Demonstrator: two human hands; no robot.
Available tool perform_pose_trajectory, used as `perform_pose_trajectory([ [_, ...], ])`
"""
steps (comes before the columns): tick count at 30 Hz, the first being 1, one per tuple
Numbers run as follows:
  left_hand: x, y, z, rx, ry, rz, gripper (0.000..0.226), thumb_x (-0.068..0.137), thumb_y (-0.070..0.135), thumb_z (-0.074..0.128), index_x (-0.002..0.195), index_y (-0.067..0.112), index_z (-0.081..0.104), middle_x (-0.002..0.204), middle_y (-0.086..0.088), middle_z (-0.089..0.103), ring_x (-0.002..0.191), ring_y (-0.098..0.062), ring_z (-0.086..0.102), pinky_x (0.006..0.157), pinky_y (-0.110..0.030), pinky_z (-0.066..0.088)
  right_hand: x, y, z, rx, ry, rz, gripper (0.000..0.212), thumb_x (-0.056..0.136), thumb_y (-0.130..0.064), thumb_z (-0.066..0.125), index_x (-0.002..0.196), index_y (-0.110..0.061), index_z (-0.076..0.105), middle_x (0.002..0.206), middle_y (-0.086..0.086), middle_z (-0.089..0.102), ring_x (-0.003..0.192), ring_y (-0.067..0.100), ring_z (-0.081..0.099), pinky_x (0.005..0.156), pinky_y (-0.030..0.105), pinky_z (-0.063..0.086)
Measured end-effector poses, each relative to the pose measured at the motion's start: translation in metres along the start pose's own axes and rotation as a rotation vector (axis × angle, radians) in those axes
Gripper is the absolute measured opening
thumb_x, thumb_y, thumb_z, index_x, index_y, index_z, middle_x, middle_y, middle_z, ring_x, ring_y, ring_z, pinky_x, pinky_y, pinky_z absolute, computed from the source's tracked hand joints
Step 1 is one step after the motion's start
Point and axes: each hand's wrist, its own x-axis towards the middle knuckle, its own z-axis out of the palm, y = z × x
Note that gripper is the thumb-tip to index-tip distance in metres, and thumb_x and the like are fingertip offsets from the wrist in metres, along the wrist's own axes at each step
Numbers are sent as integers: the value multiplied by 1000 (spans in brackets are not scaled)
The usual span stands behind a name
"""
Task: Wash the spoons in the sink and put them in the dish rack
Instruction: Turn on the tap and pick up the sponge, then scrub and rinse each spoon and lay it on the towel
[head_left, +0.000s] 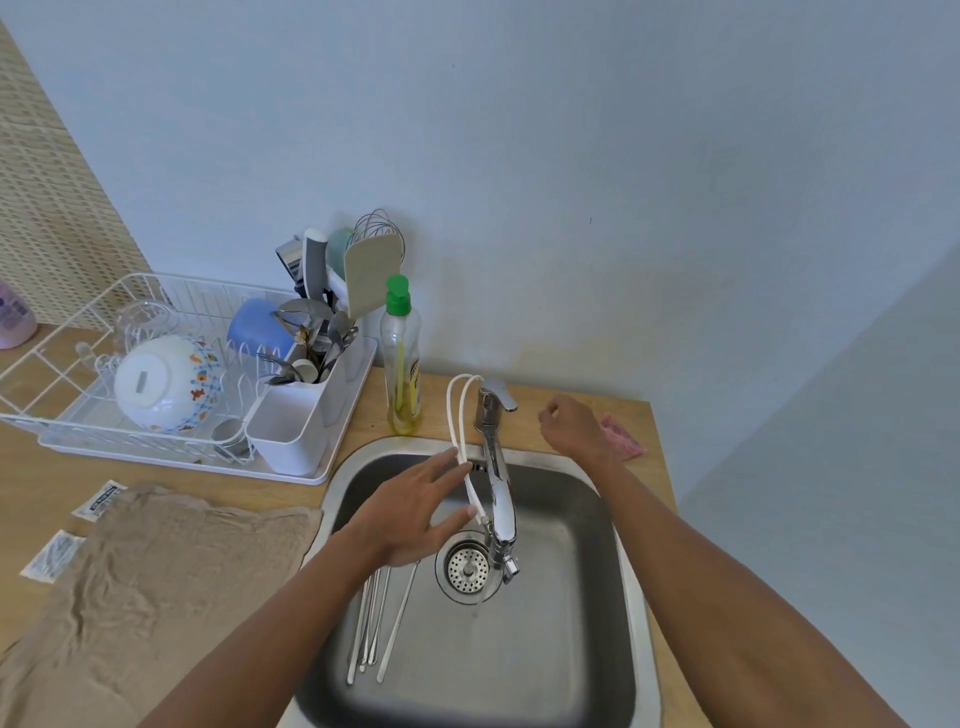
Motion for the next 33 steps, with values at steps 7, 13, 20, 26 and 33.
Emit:
perform_pose_trajectory([
  [7,-18,-19,24,-3,-16,-101,70,95,68,23,156,35,7,164,8,0,150,-13,16,118,-29,17,-4,82,27,-310,54,-14,39,96,-23,50,127,-1,47,130,26,46,119,43,49,95,45,42],
  [13,-25,-23,44,-23,-68,-185,69,95,67,20,155,32,14,164,6,13,149,-12,20,119,-32,23,-1,99,41,-414,49,41,54,96,-29,52,136,5,41,135,27,47,123,44,46,96,48,42],
  [20,-33,-19,62,-23,-107,-263,68,97,63,20,154,27,20,162,1,21,138,-13,41,116,-33,29,-14,108,42,-430,161,-25,27,90,-11,56,116,-4,61,119,17,56,112,34,53,85,42,50],
  [26,-48,-12,74,-28,-113,-314,59,102,53,24,152,23,27,158,0,28,146,-19,27,116,-33,28,-50,94,41,79,318,-79,19,92,-22,56,75,-18,49,75,5,56,72,26,52,57,34,37],
  [33,-60,-19,110,-27,-176,-385,54,102,49,33,150,25,31,155,-3,36,139,-23,41,109,-39,41,-126,68,63,790,170,435,46,91,-54,59,79,-9,57,71,4,62,66,21,61,65,37,51],
])
